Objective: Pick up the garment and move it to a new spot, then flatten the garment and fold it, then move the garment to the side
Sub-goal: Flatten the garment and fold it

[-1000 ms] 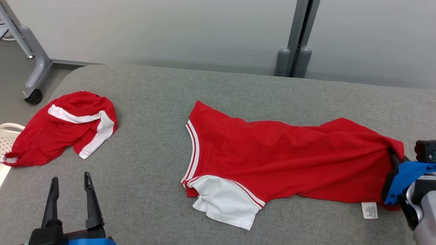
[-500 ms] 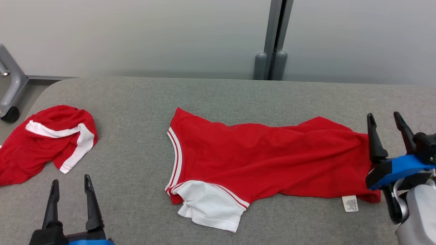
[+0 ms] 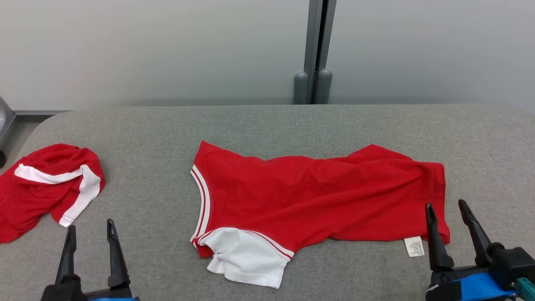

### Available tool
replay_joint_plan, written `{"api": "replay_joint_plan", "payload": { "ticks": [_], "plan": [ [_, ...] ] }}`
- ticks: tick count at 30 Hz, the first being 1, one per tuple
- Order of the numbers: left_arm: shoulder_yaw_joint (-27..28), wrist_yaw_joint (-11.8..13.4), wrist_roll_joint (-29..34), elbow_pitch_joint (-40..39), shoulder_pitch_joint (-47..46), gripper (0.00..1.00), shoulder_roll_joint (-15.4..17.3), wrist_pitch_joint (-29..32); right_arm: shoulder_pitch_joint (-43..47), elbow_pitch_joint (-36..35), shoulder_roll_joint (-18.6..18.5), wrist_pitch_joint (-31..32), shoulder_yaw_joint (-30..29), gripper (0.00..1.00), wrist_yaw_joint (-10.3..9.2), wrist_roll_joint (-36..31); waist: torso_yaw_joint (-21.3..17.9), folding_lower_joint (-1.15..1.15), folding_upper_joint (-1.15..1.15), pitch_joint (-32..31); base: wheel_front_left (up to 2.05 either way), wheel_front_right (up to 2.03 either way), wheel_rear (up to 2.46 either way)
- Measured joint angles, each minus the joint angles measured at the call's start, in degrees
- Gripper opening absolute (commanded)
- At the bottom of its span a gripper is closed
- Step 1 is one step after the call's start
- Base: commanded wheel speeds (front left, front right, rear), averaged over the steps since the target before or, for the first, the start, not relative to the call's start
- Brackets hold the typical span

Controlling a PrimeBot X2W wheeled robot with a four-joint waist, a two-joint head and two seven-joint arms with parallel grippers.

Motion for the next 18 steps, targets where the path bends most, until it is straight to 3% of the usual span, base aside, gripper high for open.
{"api": "replay_joint_plan", "payload": {
  "ticks": [18],
  "plan": [
    [0.1,-0.2,0.7,2.0,0.9,1.0,0.4,0.0,3.1,3.1,1.3,0.6,-0.4,1.0,0.0,-0.9,-0.8,0.0,0.0,-1.7,0.0,0.0,0.0]
  ]
}}
